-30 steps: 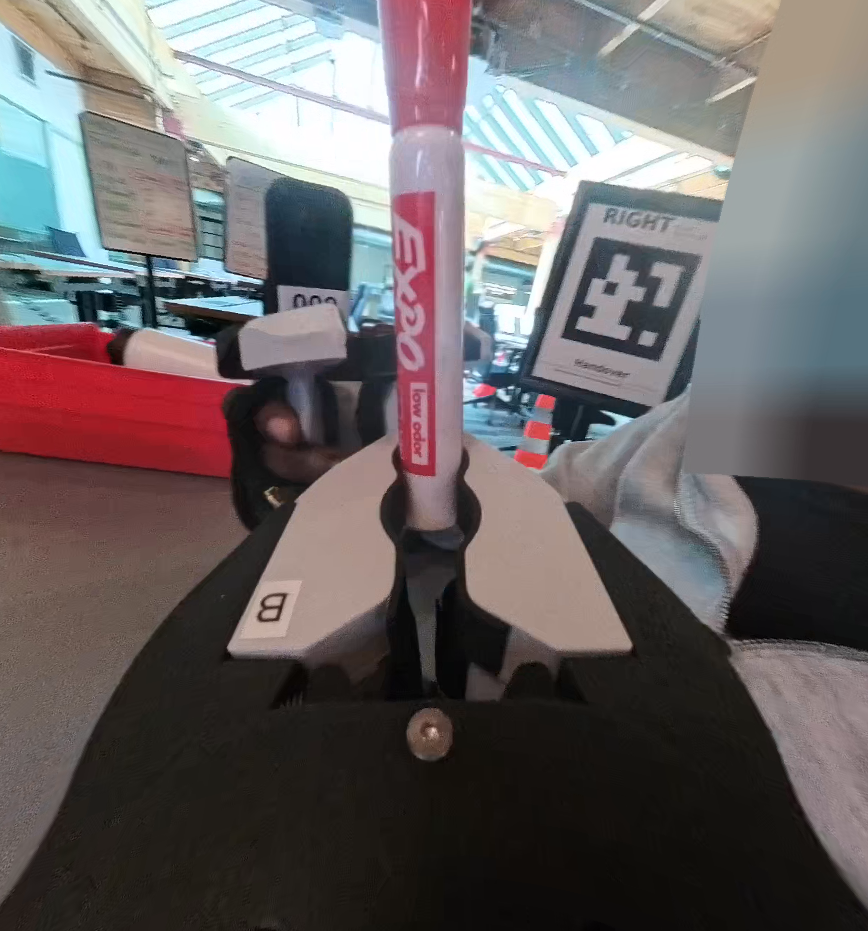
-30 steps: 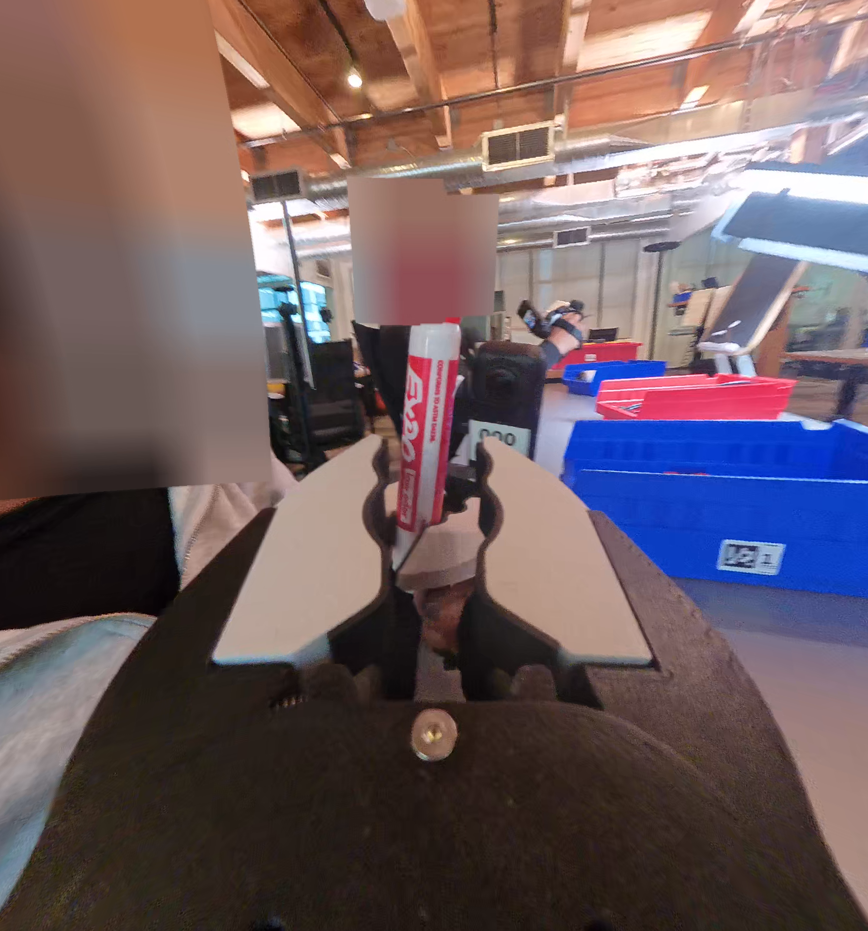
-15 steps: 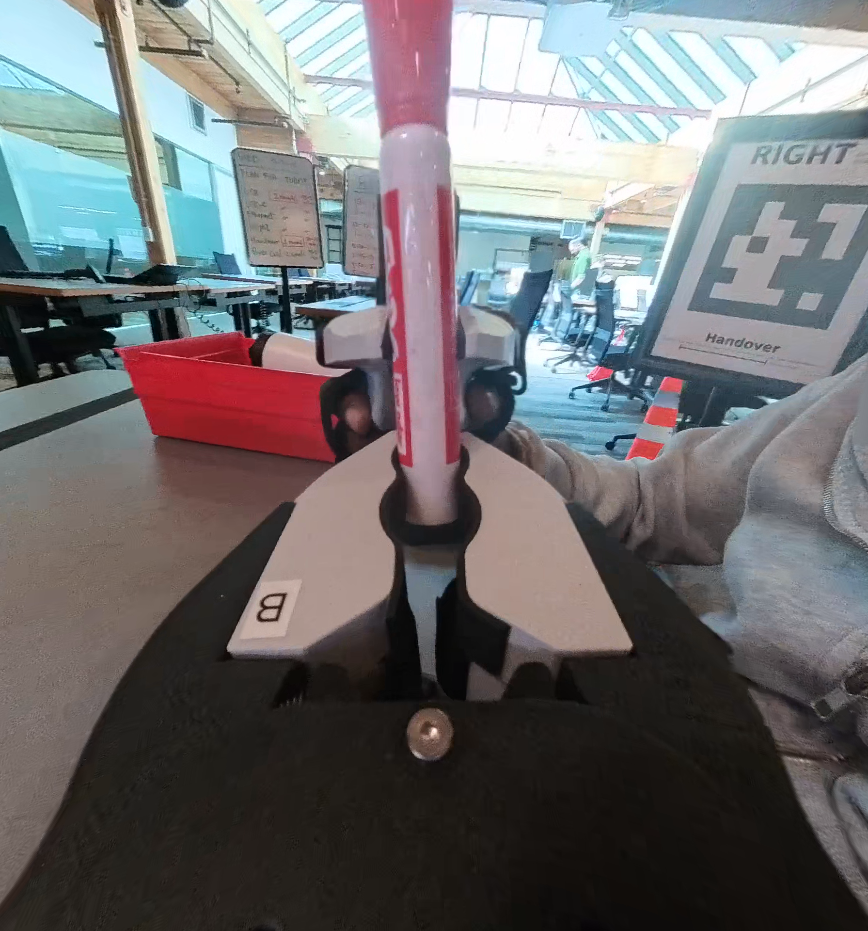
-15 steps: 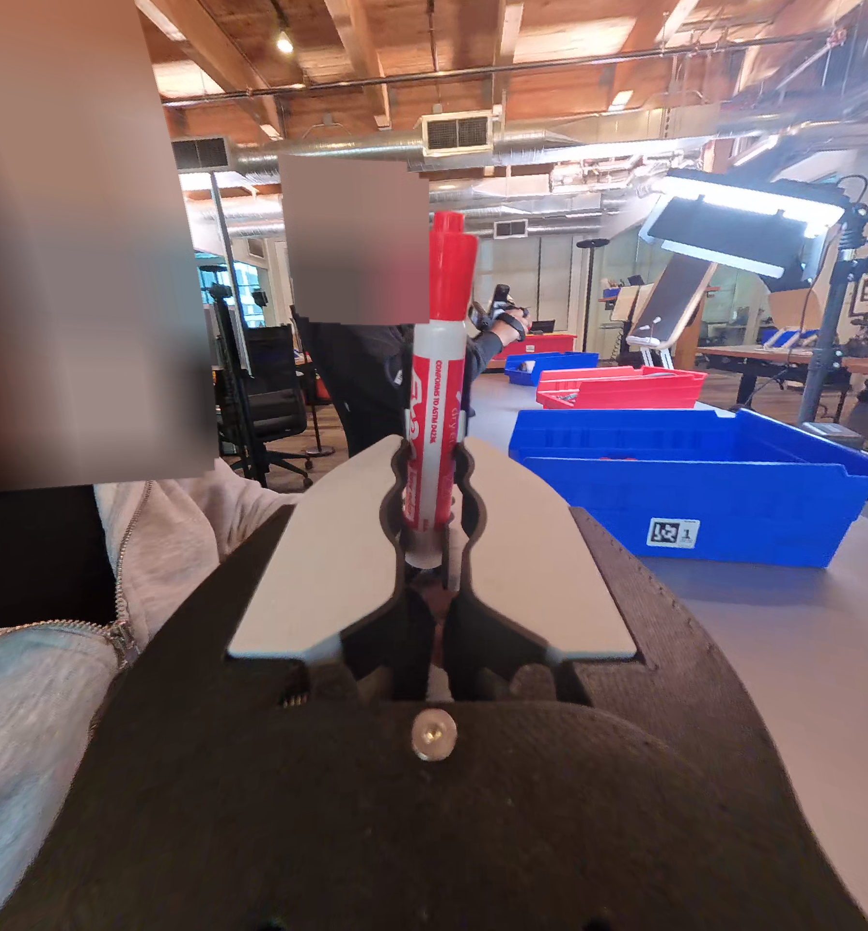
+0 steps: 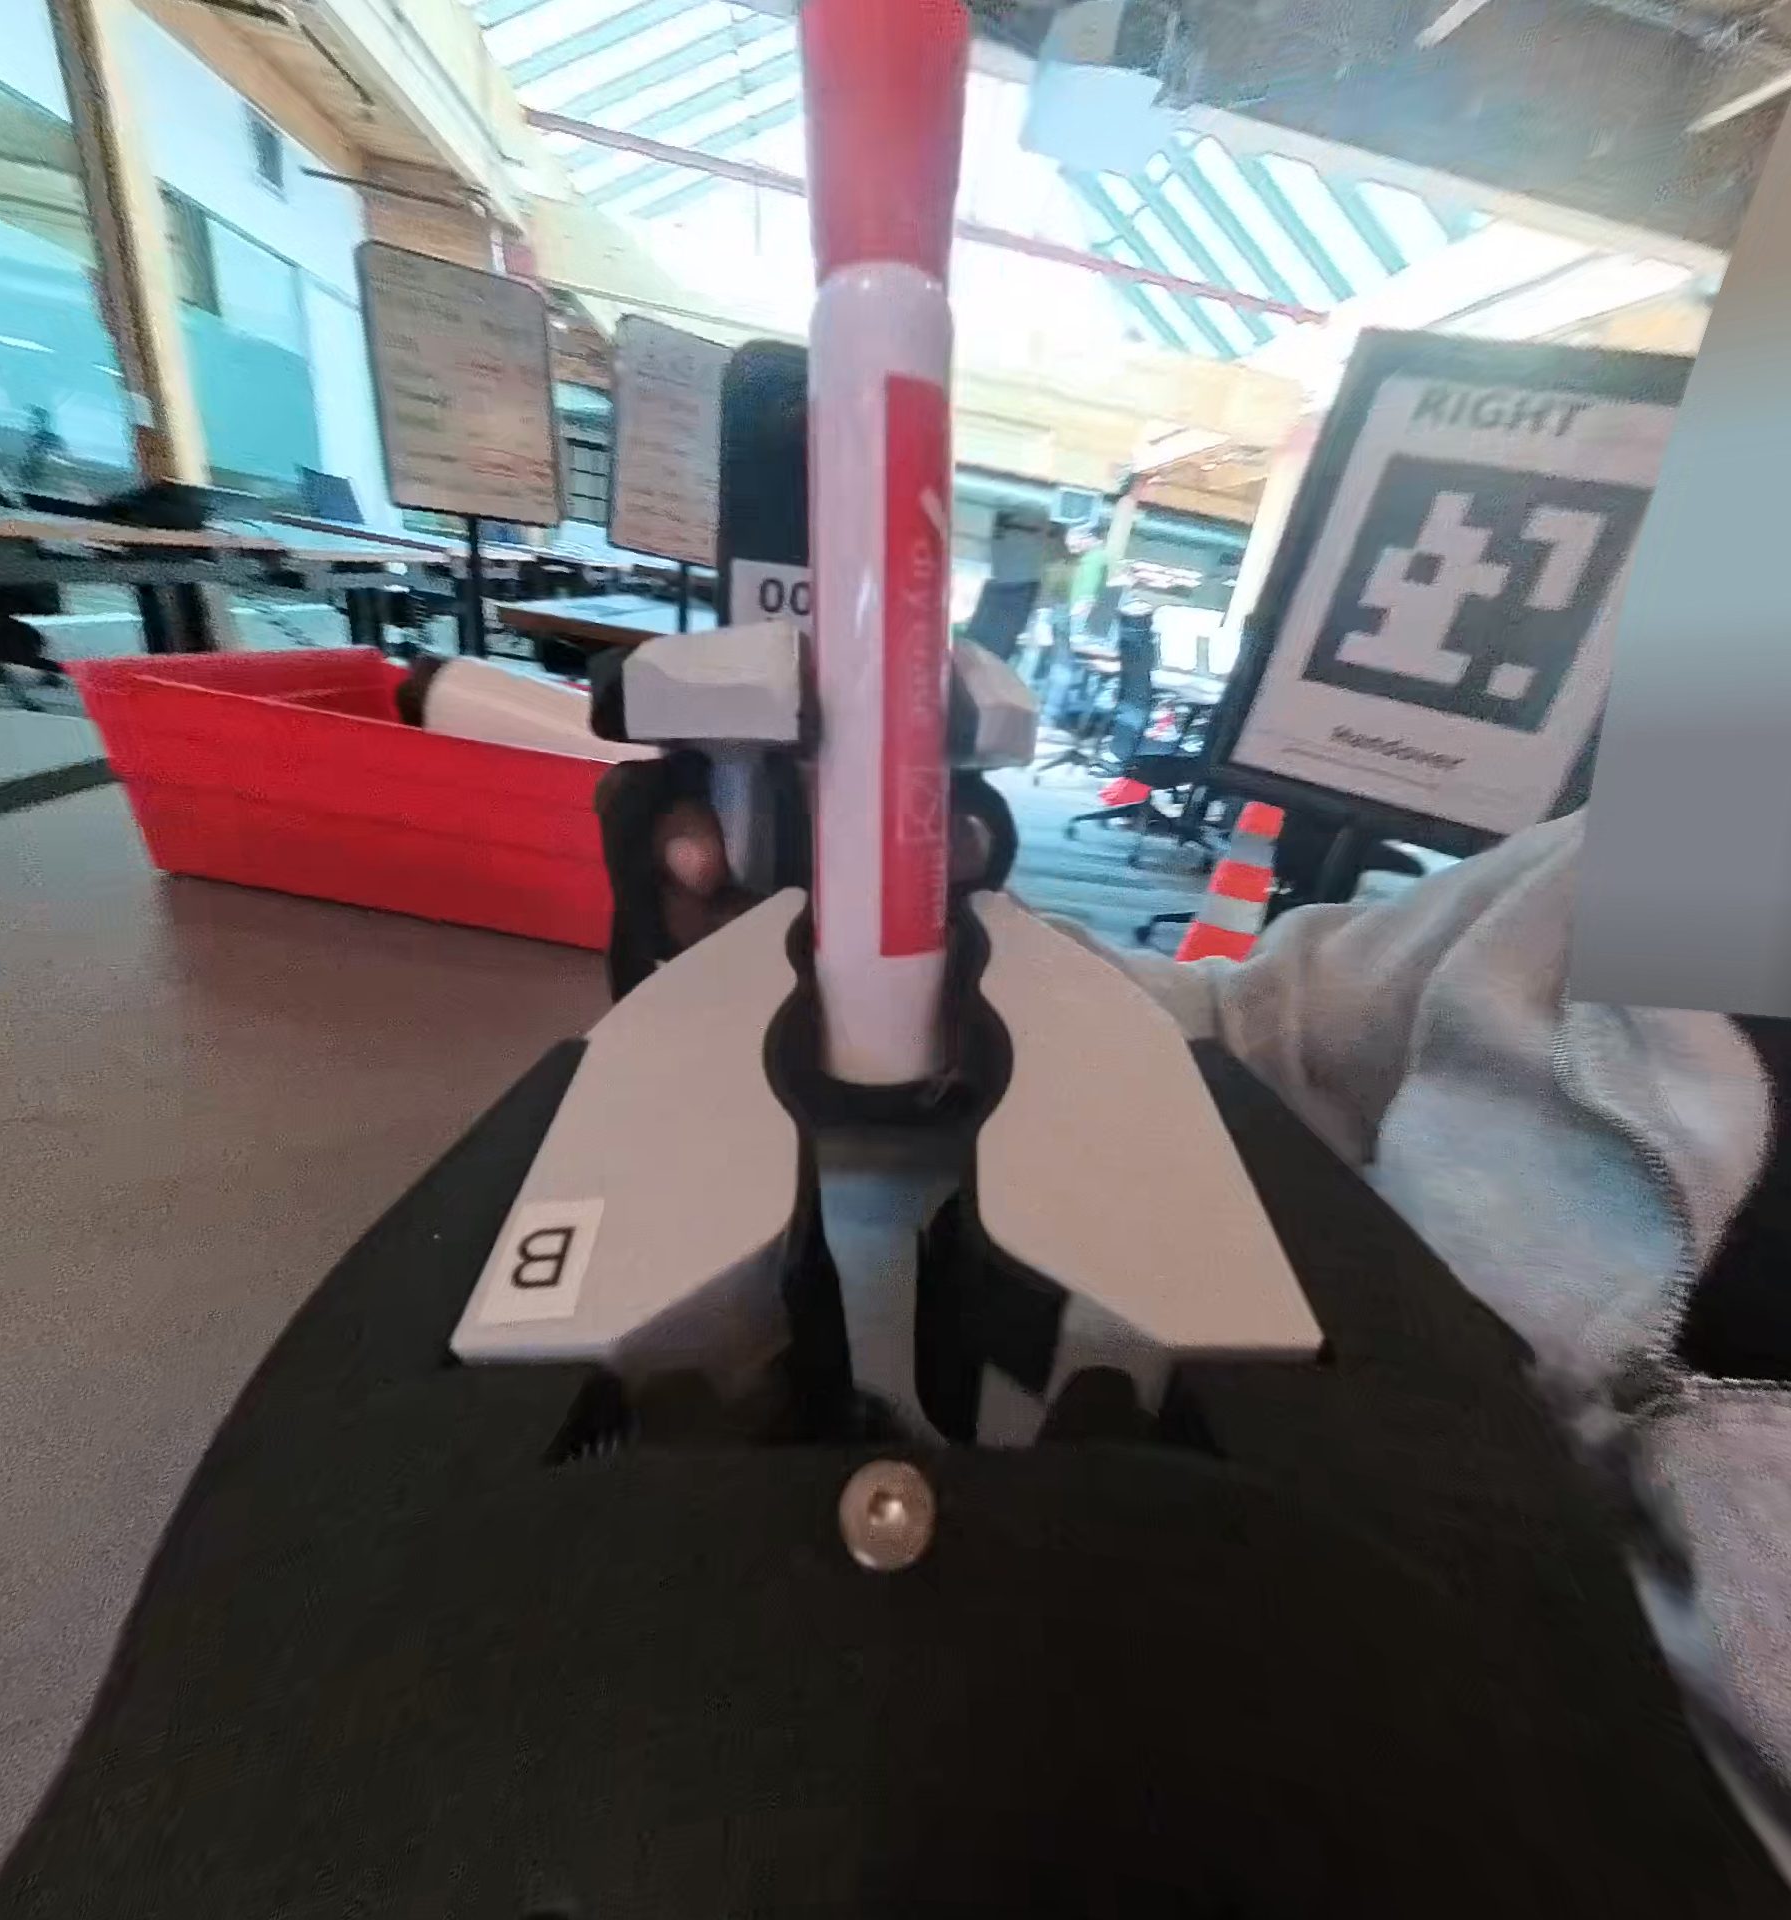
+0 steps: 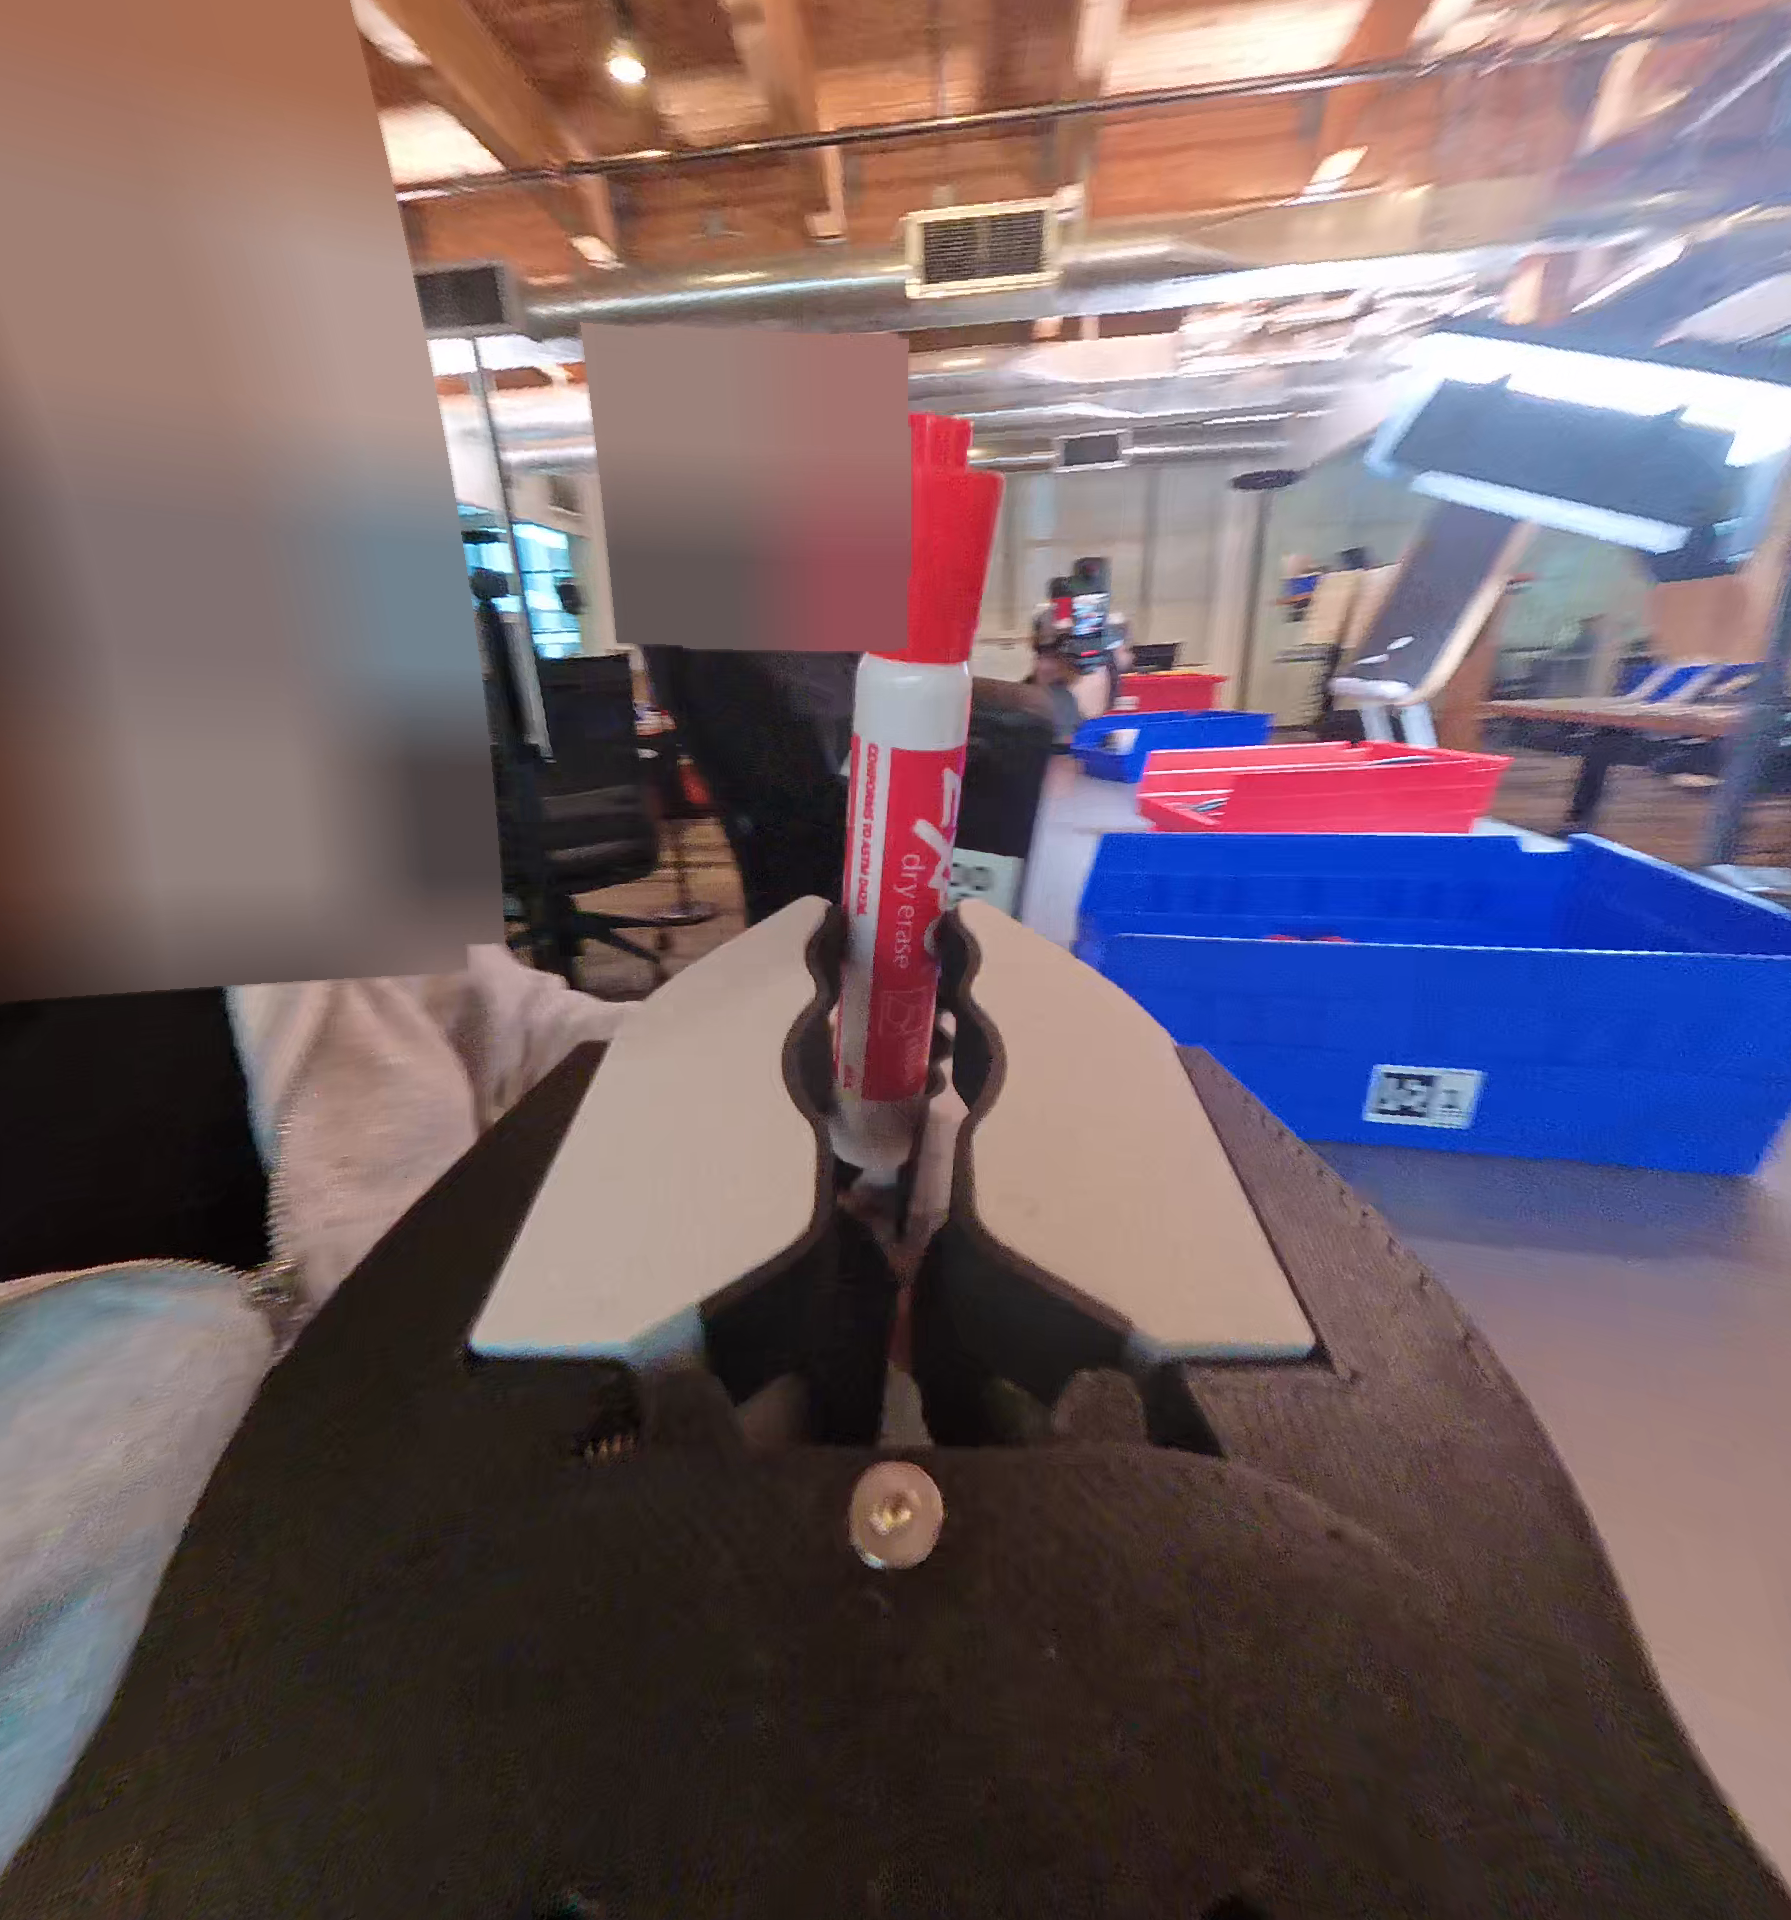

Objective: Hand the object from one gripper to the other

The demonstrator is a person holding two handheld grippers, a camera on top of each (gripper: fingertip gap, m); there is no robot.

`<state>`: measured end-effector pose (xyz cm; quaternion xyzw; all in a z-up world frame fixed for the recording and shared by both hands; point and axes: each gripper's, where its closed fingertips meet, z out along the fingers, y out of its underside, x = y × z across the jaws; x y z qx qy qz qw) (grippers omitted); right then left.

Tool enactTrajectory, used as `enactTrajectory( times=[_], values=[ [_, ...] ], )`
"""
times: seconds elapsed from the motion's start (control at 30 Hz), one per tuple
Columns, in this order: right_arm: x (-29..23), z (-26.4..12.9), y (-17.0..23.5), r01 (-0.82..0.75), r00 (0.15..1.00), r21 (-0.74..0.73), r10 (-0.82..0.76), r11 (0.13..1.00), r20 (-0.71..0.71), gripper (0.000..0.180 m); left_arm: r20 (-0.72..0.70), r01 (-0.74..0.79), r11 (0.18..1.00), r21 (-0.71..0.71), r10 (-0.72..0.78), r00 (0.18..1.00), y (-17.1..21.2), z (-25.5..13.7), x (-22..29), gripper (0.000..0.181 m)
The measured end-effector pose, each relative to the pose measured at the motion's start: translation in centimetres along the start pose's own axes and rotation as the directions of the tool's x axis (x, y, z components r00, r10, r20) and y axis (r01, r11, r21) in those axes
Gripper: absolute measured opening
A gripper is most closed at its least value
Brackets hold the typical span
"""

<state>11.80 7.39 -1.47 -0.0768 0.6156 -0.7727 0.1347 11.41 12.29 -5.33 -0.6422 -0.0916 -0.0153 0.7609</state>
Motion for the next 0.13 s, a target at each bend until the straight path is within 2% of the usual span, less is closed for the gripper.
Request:
enactTrajectory(
  times=[0.03,0.13],
  values=[
    [0.37,-0.08,-0.02,0.017,0.999,0.003,-0.017,1.000,-0.032,0.019,0.047,-0.059,0.998,-0.010,0.059,0.997,0.03,-0.07,-0.40,0.022],
    [0.33,-0.02,-0.10,0.016,0.999,0.016,-0.016,1.000,-0.029,0.019,0.079,-0.128,0.991,-0.039,0.131,0.988,0.10,-0.06,-0.46,0.019]
  ],
)
